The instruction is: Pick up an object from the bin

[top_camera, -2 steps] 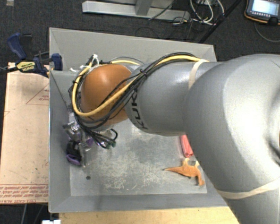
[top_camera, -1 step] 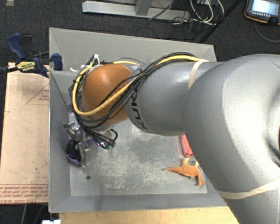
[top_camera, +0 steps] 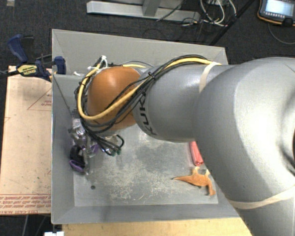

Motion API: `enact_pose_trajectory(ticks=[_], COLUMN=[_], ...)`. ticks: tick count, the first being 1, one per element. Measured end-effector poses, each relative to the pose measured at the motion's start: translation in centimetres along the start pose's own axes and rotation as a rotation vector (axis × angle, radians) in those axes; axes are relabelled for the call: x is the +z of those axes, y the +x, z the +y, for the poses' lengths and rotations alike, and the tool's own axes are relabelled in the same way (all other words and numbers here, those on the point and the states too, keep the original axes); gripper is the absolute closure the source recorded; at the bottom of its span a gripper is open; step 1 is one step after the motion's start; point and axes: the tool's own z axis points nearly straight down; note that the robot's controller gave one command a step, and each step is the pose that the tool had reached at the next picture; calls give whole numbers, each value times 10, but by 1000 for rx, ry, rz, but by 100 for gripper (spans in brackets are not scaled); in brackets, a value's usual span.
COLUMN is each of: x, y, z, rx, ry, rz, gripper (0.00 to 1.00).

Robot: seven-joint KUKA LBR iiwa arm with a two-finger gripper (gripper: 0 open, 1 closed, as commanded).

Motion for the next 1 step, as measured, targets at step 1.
enact_pose_trajectory(ticks=[1], x=[0], y=[1], z=[0], rx=[1], ry=[-1], rz=[-3], gripper=[100])
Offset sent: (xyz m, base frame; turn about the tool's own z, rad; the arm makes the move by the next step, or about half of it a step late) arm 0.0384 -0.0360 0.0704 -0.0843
